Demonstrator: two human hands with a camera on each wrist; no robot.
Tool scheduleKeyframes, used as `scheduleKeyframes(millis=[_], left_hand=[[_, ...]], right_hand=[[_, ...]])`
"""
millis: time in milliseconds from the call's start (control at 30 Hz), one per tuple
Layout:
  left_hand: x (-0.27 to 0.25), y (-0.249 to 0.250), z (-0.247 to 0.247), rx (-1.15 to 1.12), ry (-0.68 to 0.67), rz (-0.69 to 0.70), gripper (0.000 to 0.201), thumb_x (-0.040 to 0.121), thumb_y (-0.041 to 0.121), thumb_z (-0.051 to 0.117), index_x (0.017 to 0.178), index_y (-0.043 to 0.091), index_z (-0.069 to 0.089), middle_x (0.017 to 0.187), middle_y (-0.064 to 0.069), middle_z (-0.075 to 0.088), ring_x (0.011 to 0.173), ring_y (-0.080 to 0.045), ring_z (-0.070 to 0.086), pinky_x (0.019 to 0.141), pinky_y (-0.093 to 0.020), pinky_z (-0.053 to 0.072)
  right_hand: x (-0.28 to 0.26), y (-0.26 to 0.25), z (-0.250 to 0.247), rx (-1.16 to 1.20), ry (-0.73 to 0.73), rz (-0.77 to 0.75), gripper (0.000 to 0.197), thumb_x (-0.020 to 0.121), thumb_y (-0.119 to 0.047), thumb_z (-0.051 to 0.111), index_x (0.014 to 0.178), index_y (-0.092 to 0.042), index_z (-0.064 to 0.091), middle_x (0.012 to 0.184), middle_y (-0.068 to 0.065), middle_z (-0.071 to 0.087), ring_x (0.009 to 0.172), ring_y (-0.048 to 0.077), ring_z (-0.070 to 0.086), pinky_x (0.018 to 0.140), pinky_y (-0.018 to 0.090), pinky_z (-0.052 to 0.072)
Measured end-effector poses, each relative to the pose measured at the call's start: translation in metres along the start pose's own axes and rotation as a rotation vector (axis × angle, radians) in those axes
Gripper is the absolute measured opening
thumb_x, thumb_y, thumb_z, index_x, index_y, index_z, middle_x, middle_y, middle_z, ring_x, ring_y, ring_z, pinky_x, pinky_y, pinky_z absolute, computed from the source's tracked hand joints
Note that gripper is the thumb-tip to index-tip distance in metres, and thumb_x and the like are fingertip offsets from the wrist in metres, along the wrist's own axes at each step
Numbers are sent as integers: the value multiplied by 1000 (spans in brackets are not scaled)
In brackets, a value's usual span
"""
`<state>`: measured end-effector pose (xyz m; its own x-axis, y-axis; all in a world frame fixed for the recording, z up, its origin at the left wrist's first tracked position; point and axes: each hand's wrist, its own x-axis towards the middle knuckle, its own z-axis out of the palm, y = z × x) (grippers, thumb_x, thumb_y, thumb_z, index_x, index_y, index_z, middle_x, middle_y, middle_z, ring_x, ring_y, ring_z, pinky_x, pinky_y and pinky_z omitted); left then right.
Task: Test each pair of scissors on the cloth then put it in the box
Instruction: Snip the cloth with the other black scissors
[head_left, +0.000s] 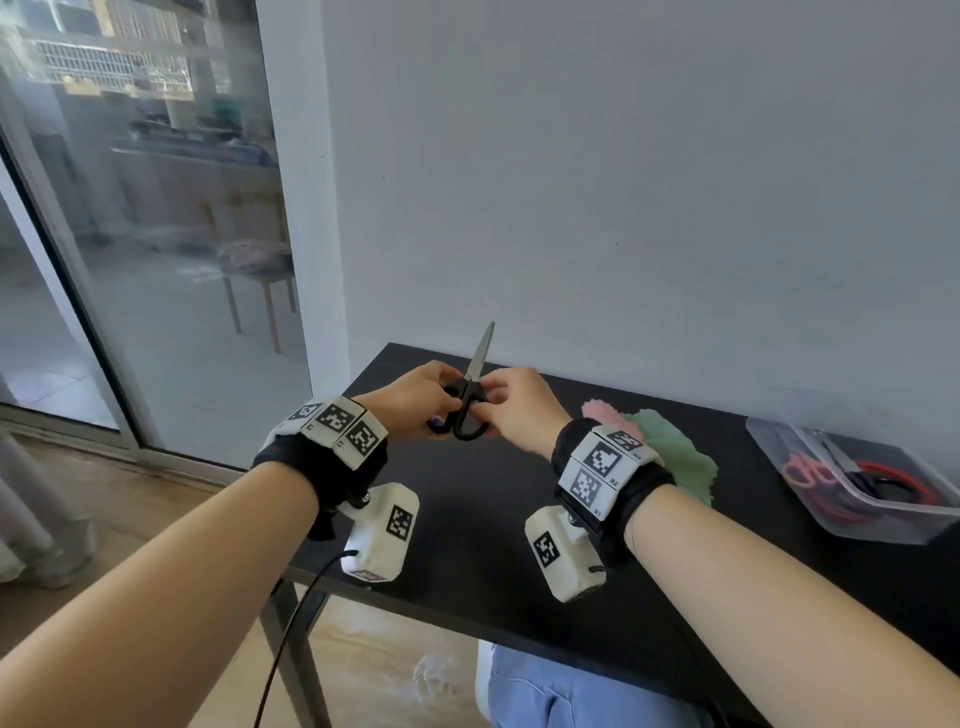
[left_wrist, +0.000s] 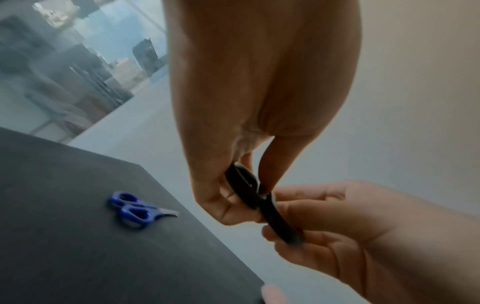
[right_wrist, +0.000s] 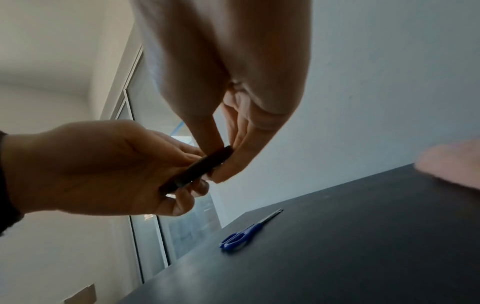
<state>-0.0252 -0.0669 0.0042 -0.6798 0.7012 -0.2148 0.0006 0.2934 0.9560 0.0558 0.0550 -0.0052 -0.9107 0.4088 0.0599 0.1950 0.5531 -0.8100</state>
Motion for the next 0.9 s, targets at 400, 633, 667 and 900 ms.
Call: scheduleKeyframes(millis=[400, 633, 667, 900], left_hand=[[-4, 31, 93, 190, -140, 188, 35, 95, -3, 46, 128, 9, 43, 108, -17, 54, 78, -22, 52, 57, -24, 50], [3, 36, 112, 158, -171, 198, 31, 95, -7, 43, 120, 11, 45, 93, -10, 54, 69, -19, 49, 55, -21, 50], [4, 36, 112, 158, -170, 199, 33, 95, -8, 42, 121, 10, 46, 92, -10, 53, 68, -19, 48, 55, -21, 49], [12, 32, 103, 150, -181, 203, 41, 92, -11, 46, 122, 16, 55, 86, -6, 50, 67, -16, 51, 54, -18, 44]], right_hand=[[-53, 47, -74, 0, 223, -11, 17, 82, -10, 64, 93, -17, 75, 84, 8, 74, 85, 26, 70, 78, 46, 57], [-63, 57, -97, -33, 232, -35, 21, 86, -8, 63, 102, -15, 74, 77, 1, 69, 80, 21, 68, 79, 30, 55], [-65, 59, -99, -34, 228, -39, 21, 86, -7, 63, 101, -16, 74, 74, -1, 68, 77, 19, 68, 78, 28, 55], [-70, 76, -113, 62, 224, -44, 28, 86, 3, 60, 104, -13, 74, 87, 8, 74, 67, 18, 67, 73, 31, 58]])
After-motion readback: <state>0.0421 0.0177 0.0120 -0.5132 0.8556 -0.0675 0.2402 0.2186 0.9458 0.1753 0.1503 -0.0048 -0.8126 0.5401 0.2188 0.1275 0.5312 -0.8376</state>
